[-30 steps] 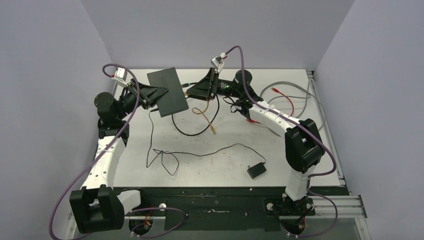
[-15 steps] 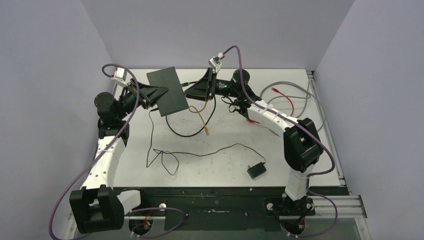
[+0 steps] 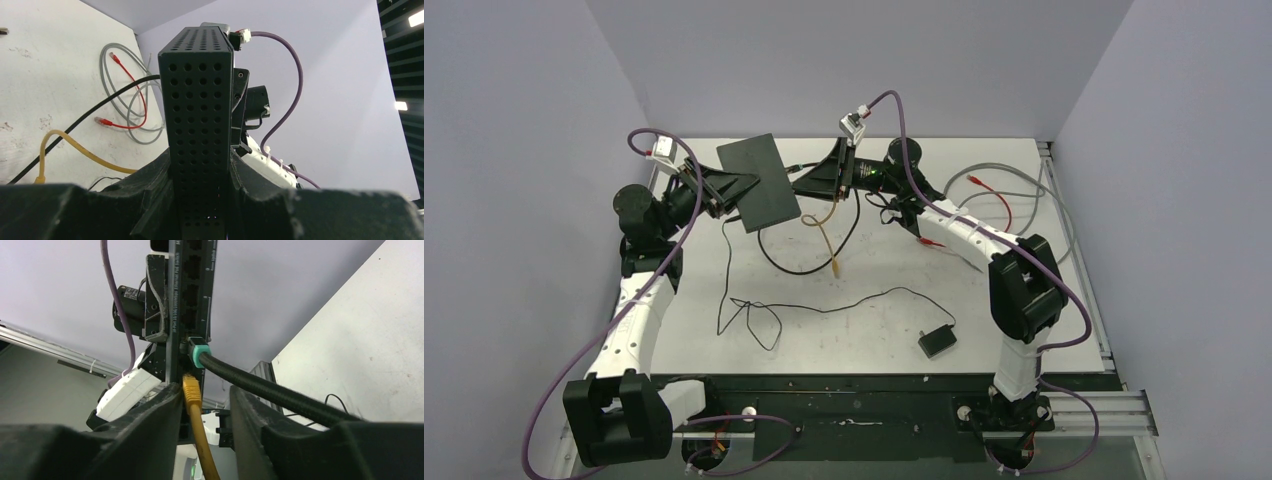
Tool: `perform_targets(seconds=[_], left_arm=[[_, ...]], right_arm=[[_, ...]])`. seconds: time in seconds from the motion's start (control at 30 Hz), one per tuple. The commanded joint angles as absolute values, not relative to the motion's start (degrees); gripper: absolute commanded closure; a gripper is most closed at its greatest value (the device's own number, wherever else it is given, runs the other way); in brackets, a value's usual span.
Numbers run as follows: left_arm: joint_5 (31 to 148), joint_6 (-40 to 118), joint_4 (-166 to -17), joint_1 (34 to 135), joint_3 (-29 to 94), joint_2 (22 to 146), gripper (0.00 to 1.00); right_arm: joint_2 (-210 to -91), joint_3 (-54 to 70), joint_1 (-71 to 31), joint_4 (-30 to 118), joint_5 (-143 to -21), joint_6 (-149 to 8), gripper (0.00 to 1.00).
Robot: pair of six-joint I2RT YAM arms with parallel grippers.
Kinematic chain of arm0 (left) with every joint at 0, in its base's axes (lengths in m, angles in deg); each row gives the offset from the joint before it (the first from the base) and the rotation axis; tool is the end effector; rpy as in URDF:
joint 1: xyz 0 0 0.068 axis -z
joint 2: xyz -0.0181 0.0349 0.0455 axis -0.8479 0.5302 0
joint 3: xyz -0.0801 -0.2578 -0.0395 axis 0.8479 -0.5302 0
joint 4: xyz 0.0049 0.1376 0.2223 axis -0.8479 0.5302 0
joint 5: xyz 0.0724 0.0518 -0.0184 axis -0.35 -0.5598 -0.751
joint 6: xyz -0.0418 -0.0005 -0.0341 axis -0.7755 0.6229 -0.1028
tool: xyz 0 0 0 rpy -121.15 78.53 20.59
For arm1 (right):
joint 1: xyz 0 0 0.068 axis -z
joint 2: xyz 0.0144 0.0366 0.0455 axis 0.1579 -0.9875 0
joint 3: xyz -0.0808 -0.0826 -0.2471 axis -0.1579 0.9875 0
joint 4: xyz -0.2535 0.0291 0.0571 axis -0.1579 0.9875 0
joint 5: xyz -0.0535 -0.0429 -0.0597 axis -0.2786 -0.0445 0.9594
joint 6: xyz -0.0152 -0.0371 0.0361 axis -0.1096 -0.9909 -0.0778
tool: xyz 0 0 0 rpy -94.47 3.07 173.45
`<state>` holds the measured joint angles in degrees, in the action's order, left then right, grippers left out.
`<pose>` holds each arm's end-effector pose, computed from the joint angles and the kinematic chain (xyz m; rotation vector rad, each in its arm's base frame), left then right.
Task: Pull the plug from the switch port
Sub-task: Pull the connector from the switch port.
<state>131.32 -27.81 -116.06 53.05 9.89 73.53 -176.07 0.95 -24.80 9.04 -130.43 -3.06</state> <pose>0.2566 -0.0054 0.3631 -0.3511 1.6399 -1.6089 0.3456 0.2678 0.3389 -0.4195 1.8799 2.0825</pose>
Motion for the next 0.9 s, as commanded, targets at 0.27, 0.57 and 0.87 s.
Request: perform_targets(seconds=[0.27, 0.57, 0.87], left_arm=[[132.87, -28.61, -121.97, 54.47, 11.39, 71.11, 1.0], [132.89, -28.63, -122.2, 54.42, 11.21, 71.69, 1.0], [132.97, -29.11, -123.17, 54.55, 11.39, 72.32, 1.0]], right_arm=[[-176.29, -1.62, -26.11, 8.01, -129.93, -4.68, 0.74], [-175.95, -1.92, -25.66, 3.51, -128.57, -1.9, 0.44], [-177.61, -3.06, -25.72, 1.35, -128.59, 0.84, 0.58]])
